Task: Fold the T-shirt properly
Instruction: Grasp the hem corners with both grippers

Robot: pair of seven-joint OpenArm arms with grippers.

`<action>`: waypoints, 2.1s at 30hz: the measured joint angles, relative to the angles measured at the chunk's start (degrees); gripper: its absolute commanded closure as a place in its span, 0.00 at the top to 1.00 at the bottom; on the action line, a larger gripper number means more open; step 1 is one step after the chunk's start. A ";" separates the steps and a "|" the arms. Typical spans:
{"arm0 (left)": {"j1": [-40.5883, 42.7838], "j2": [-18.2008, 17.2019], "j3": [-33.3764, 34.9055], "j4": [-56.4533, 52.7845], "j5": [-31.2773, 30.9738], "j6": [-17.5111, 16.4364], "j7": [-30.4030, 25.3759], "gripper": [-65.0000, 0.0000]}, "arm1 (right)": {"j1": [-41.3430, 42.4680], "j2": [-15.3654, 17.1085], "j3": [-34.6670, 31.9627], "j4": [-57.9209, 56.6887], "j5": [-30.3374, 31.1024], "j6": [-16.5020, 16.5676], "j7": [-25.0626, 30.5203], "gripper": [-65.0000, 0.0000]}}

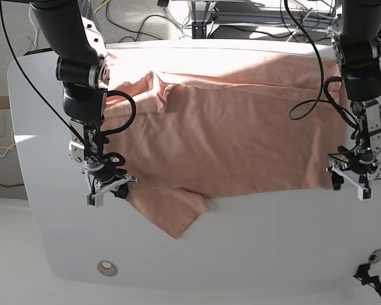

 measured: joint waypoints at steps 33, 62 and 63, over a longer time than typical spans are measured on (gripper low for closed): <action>0.55 1.79 -0.46 -2.51 0.00 -3.17 -1.95 0.72 | -0.66 0.00 0.00 0.02 0.02 0.20 1.36 0.00; -2.54 2.16 -0.42 -11.98 0.02 -0.96 -6.25 0.72 | -1.42 0.00 0.00 0.85 0.17 0.24 1.73 0.00; -2.56 2.40 -0.39 -11.89 0.00 -1.05 -6.36 0.72 | -1.42 -0.02 0.00 0.85 0.17 0.24 1.73 0.00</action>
